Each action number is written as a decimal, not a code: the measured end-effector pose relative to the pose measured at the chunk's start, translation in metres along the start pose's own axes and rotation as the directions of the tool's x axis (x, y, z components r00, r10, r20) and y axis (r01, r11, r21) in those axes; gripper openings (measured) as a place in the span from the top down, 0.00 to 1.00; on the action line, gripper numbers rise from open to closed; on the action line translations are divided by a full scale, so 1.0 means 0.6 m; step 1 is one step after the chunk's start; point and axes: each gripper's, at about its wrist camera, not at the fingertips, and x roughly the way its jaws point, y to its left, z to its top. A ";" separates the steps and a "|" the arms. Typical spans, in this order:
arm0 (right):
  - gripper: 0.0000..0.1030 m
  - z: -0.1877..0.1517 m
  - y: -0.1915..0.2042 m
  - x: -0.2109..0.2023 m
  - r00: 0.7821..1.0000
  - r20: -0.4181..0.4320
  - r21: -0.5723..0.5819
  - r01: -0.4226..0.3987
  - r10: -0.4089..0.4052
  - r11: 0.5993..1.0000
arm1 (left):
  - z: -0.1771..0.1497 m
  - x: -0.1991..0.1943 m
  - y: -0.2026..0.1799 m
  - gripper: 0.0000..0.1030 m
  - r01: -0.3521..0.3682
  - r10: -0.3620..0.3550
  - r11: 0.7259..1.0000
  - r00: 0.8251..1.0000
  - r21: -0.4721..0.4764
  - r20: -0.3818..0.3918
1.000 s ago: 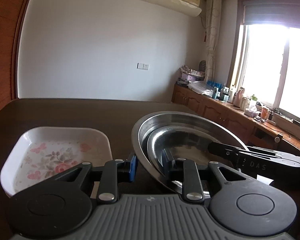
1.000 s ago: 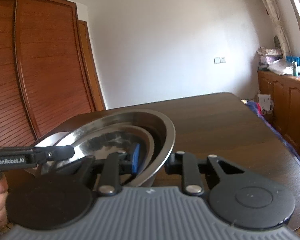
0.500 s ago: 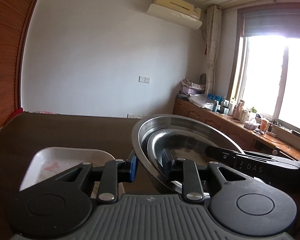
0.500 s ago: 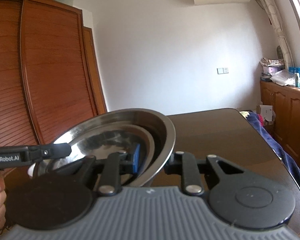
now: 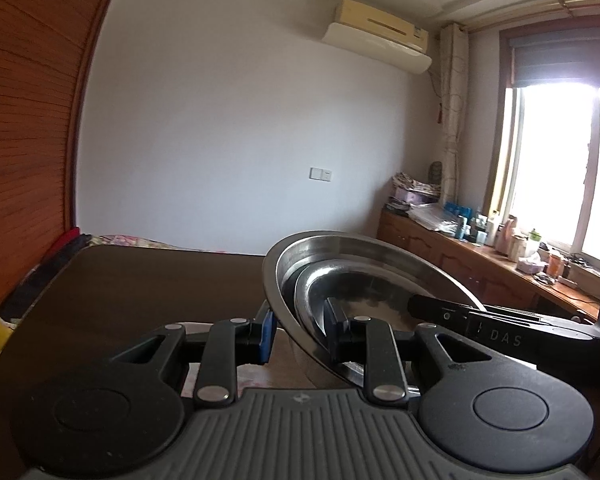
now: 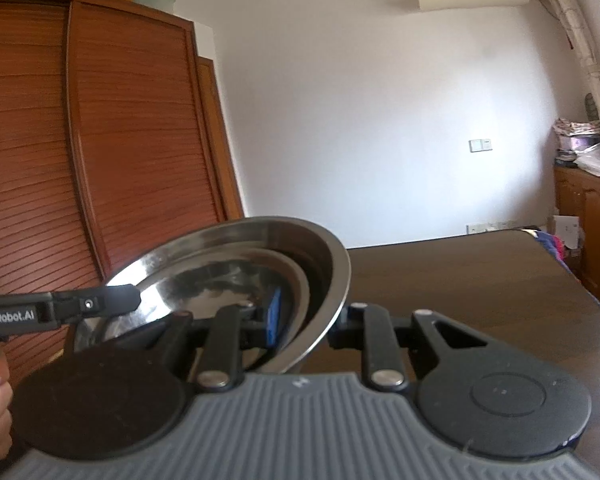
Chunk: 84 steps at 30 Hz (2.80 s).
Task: Organize plates and bowls
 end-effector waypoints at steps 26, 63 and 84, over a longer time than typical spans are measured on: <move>0.76 -0.024 0.067 0.063 0.993 -0.093 -0.030 -0.079 0.076 0.996 | -0.021 0.001 0.094 0.49 -0.127 0.125 0.991 0.991 -0.047 -0.036; 0.38 -0.027 0.093 0.071 0.996 -0.083 -0.094 -0.042 0.034 0.995 | -0.029 0.009 0.098 0.46 -0.165 0.163 0.984 0.986 -0.064 -0.035; 0.16 0.034 0.072 -0.086 0.993 0.108 -0.167 0.064 -0.046 0.984 | 0.037 -0.066 -0.020 0.00 -0.152 0.137 0.985 0.978 0.087 0.155</move>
